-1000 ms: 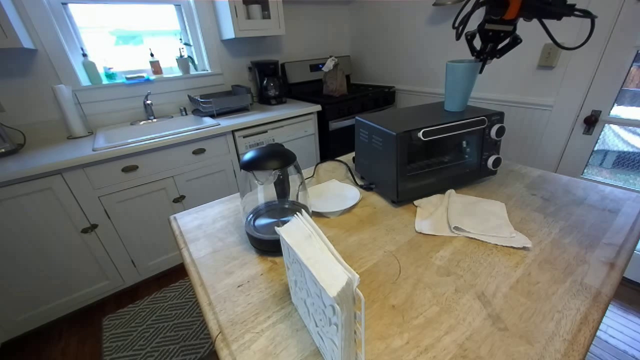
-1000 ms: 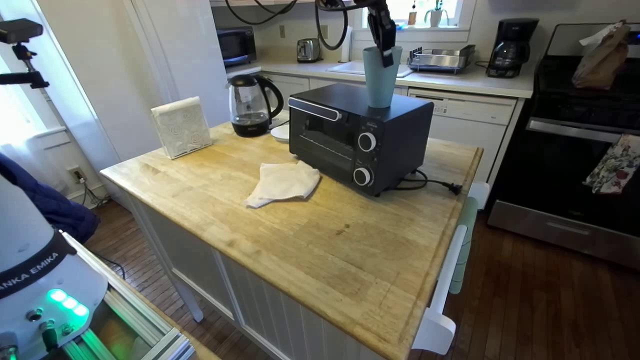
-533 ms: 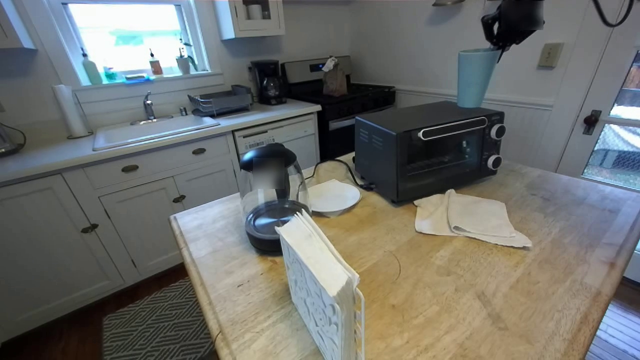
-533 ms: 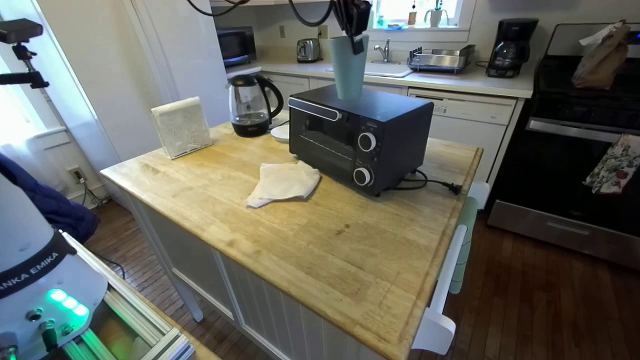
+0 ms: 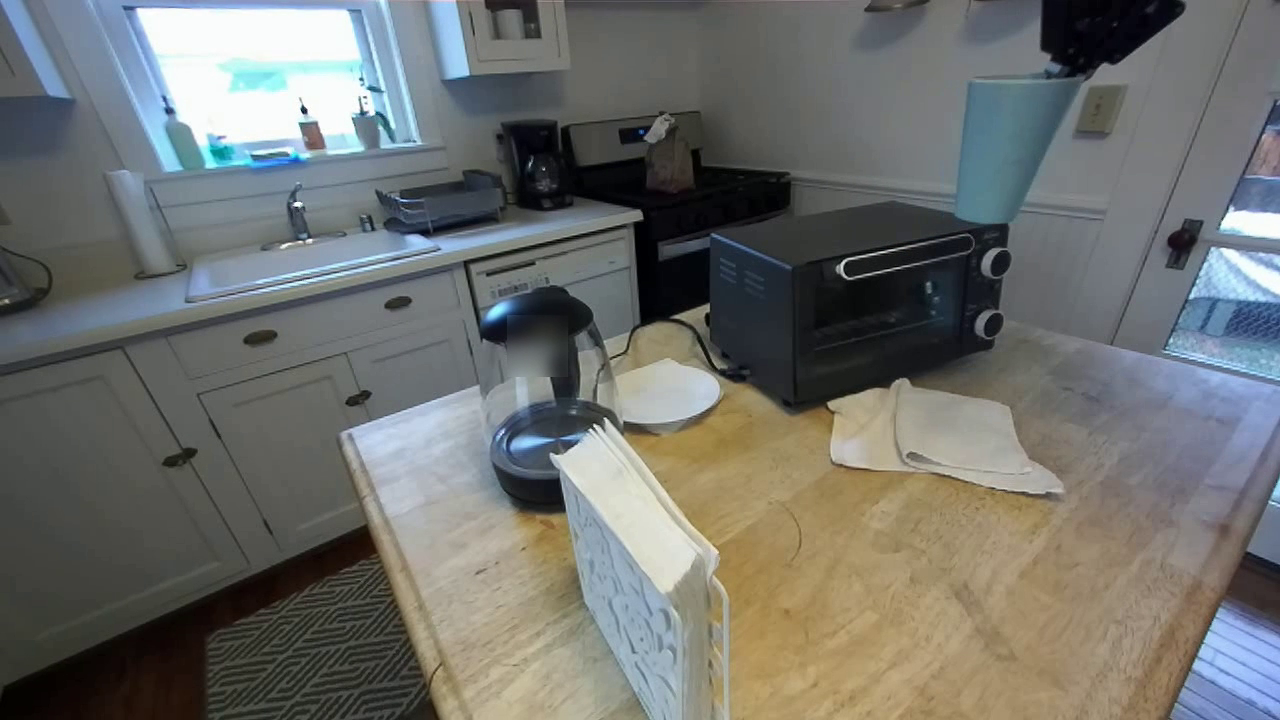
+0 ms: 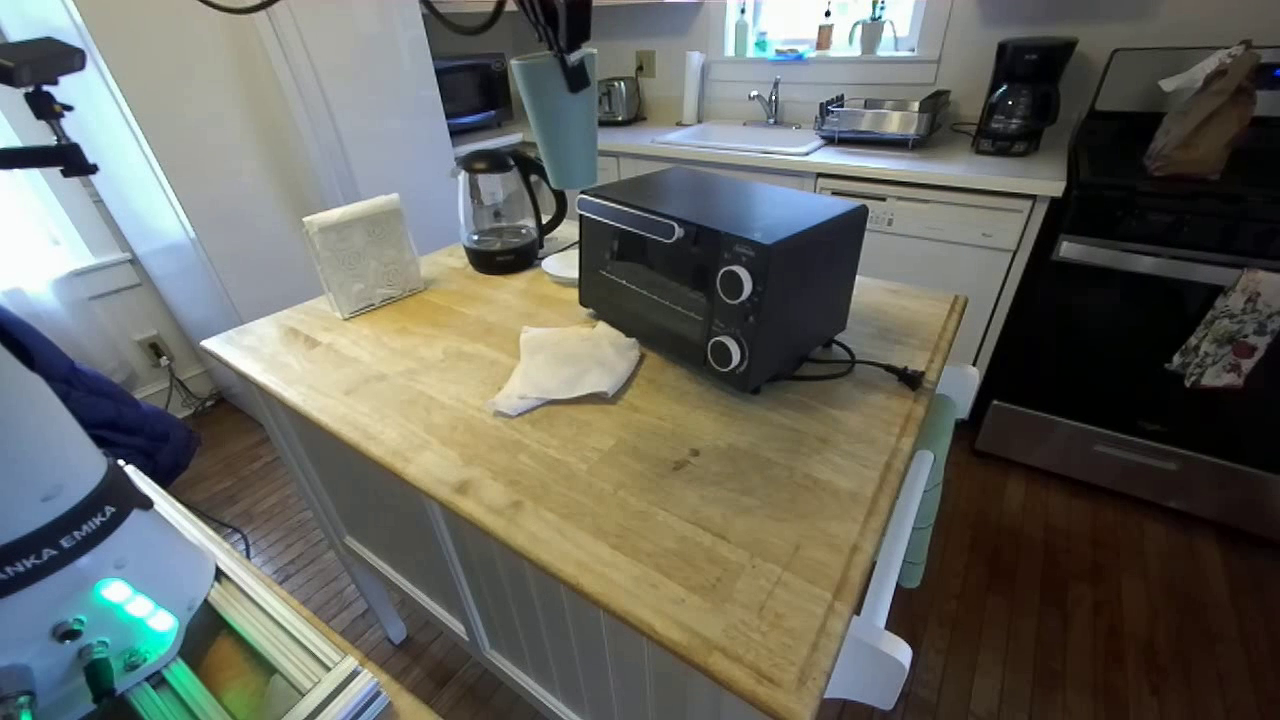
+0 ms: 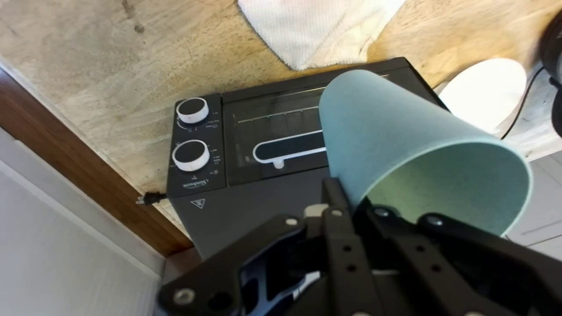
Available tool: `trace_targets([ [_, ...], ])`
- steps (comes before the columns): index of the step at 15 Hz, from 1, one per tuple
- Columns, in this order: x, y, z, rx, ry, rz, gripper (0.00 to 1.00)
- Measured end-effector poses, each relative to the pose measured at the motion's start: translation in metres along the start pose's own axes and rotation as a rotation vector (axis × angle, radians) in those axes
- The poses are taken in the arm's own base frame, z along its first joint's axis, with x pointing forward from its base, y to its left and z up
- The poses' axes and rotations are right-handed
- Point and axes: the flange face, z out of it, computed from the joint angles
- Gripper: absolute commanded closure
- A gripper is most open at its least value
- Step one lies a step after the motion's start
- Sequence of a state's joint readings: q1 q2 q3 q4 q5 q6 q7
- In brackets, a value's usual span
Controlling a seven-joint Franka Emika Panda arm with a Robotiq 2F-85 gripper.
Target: Pick up the blue cup and put it on the kitchen counter
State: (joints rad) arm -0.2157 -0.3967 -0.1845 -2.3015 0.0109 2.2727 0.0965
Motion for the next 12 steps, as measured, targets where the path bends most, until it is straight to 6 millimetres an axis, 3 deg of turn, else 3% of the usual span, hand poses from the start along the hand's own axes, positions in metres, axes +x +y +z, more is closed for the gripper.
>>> trace_targets([
  [3,-0.018,0.061,-0.006,-0.078,0.015,0.137,0.99],
  [8,-0.053,0.207,0.029,-0.206,0.001,0.389,0.99],
  [10,-0.058,0.247,0.051,-0.246,0.003,0.490,0.99],
  [12,-0.057,0.267,0.079,-0.282,0.003,0.589,0.99],
])
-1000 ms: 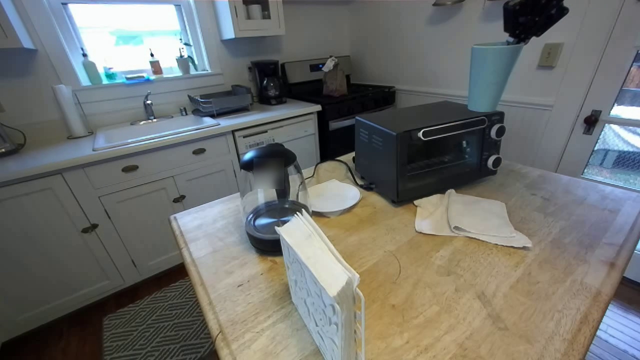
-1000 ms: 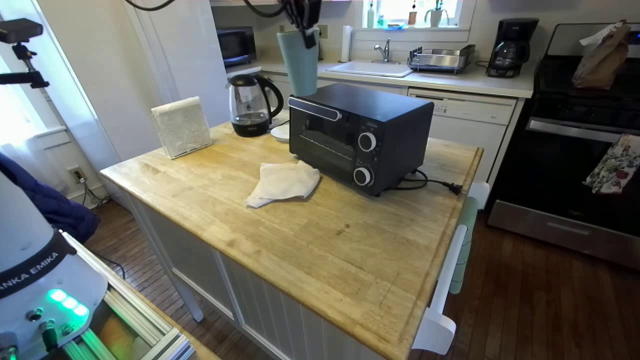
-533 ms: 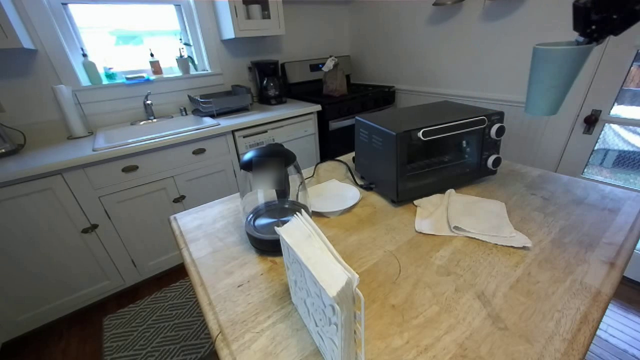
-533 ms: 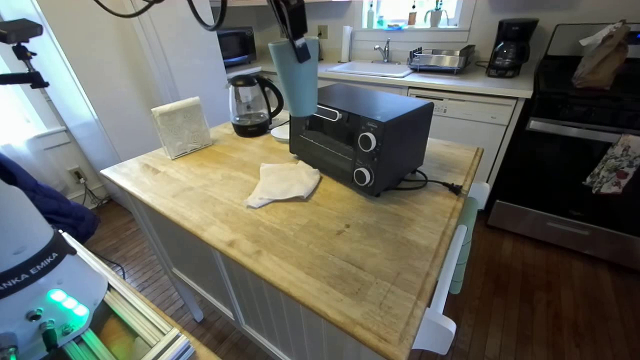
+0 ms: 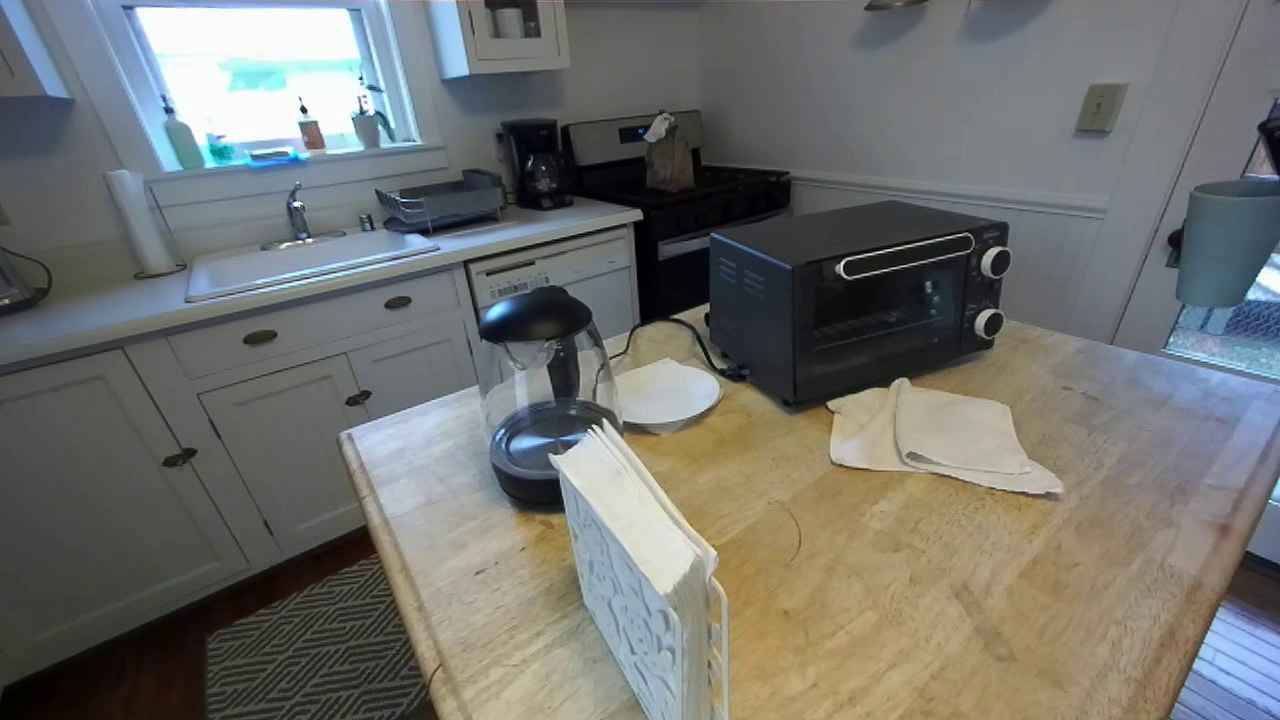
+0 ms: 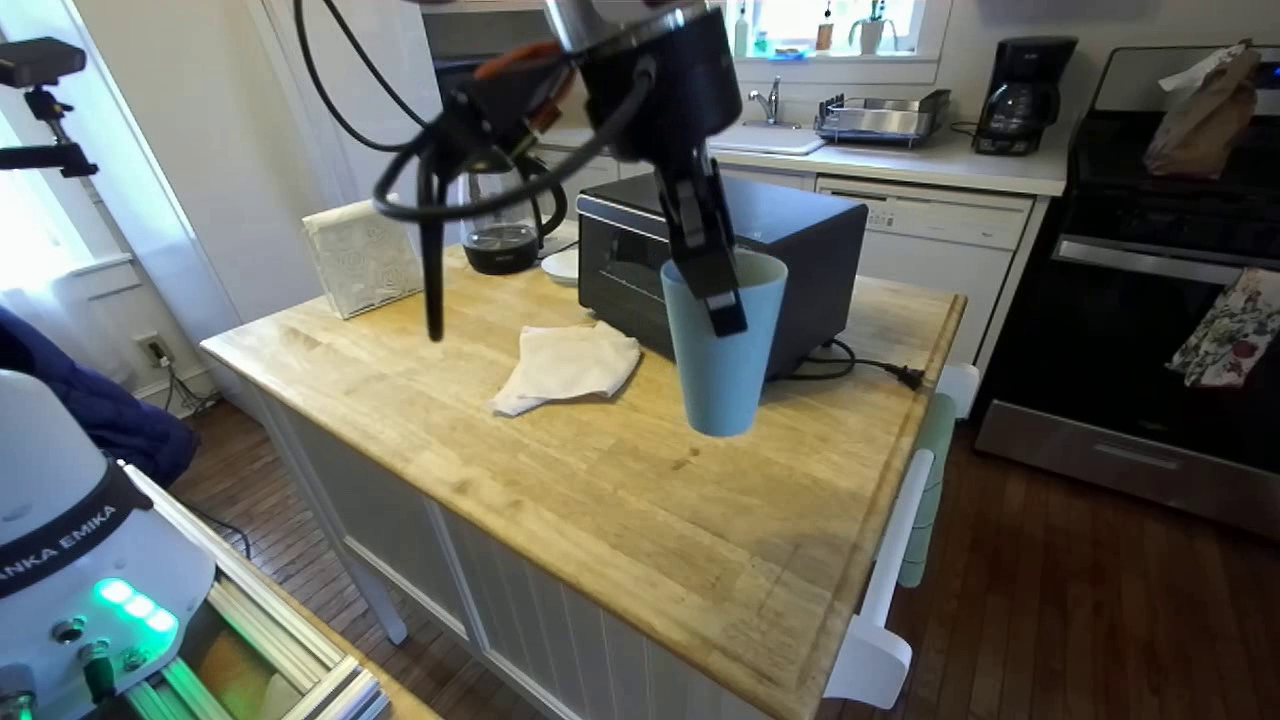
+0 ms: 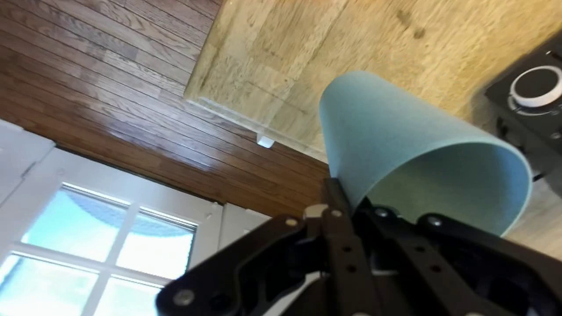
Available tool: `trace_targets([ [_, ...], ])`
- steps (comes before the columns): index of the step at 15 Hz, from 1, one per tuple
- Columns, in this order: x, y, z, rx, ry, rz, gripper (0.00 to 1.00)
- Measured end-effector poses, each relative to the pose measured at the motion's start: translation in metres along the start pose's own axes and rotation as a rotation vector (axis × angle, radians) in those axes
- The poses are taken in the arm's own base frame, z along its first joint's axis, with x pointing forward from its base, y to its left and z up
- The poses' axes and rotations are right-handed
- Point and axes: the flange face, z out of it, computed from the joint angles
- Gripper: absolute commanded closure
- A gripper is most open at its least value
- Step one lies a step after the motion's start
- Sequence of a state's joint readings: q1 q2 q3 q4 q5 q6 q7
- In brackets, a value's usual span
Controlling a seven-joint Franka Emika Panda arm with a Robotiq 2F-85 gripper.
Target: Pick up the blue cup and put it on the kitchen counter
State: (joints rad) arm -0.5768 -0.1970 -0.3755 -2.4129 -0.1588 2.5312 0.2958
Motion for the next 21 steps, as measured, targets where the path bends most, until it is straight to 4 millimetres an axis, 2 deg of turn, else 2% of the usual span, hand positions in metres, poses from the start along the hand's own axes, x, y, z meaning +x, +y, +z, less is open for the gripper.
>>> trace_targets([
  [4,0.016,-0.017,0.055,-0.063,0.011,0.196,0.99],
  [8,0.024,-0.037,0.092,-0.114,0.006,0.361,0.99],
  [11,0.026,-0.048,0.106,-0.135,0.006,0.421,0.99],
  [19,0.019,-0.071,0.123,-0.160,0.002,0.454,0.99],
  [20,0.017,-0.073,0.125,-0.165,-0.001,0.454,0.70],
  [21,0.016,-0.074,0.128,-0.169,-0.003,0.453,0.69],
])
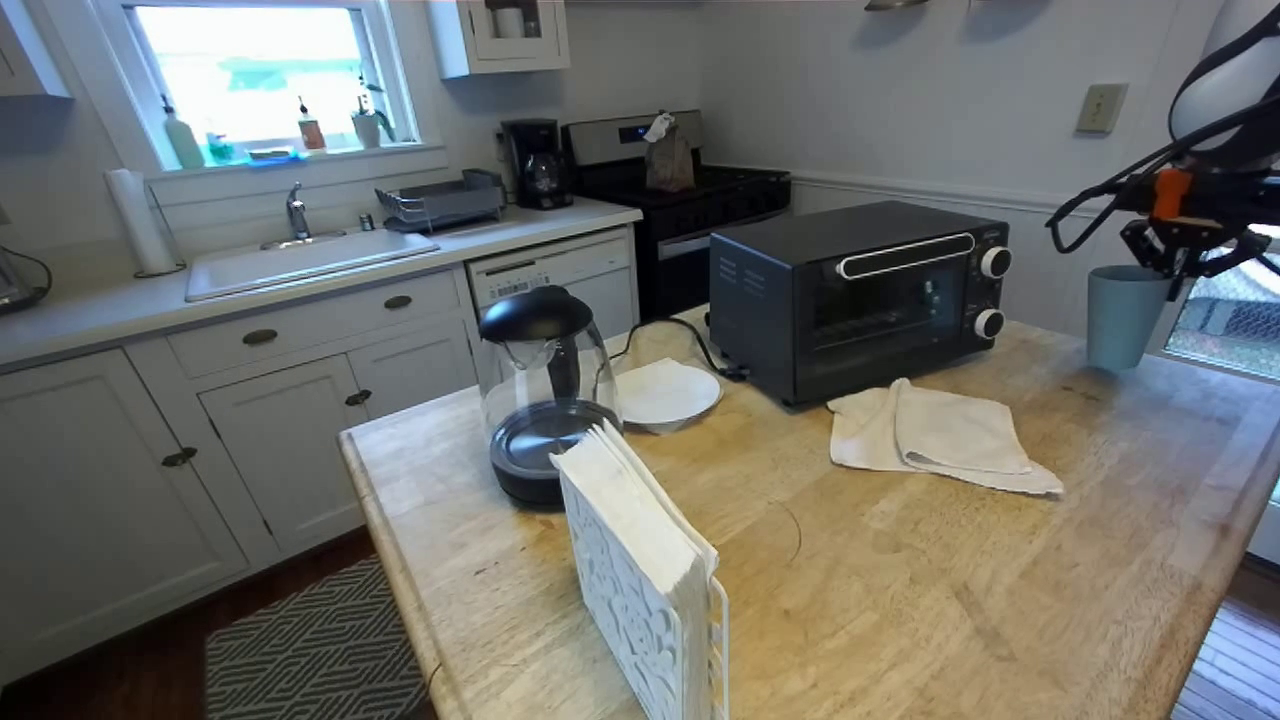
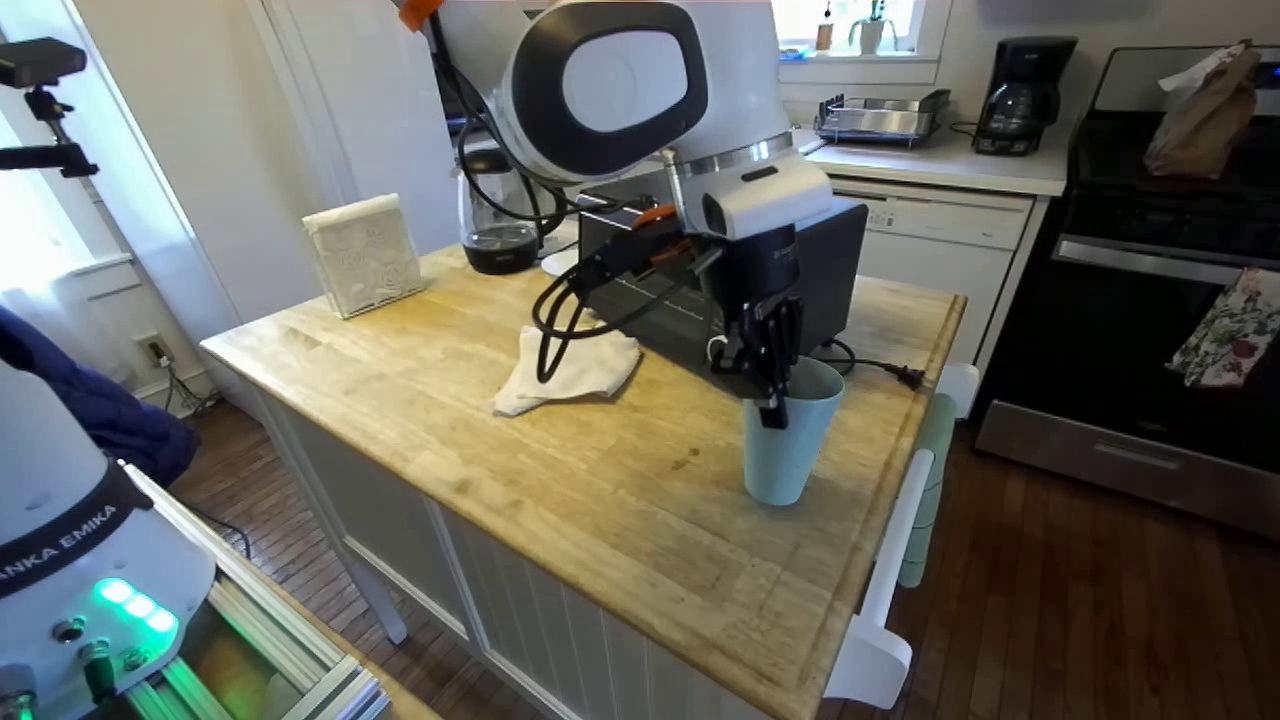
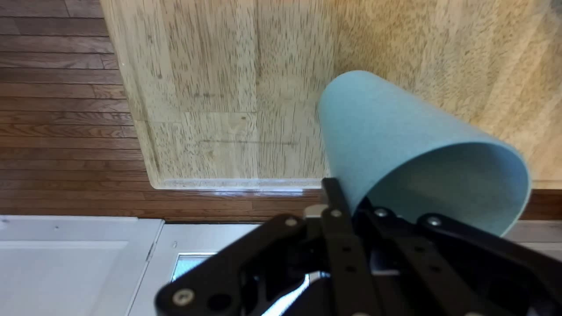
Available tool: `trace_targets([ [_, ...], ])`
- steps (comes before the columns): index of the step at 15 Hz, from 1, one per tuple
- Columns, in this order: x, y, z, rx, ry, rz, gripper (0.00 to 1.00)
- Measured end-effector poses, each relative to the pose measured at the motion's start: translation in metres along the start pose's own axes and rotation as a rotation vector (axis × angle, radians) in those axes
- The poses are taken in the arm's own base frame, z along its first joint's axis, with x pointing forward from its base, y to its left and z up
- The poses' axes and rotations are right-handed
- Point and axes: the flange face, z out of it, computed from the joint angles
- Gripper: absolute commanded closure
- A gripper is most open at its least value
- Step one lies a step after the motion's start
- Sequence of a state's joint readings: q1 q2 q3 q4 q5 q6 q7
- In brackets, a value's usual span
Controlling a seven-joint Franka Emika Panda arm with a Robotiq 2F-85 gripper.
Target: Pick up the blue cup and put it on the kitchen counter
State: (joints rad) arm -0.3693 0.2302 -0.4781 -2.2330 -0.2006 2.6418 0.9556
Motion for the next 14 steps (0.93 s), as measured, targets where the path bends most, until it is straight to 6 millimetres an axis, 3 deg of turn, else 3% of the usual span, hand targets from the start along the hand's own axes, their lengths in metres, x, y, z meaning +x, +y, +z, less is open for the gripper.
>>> trace_targets([
  [4,-0.001,-0.002,0.003,-0.007,0.001,0.002,0.42],
  [7,0.012,-0.004,-0.013,0.018,0.032,0.014,0.22],
  [10,0.030,-0.004,-0.057,0.086,0.085,0.017,0.02],
  [14,0.035,-0.004,-0.144,0.240,0.152,-0.079,0.00],
])
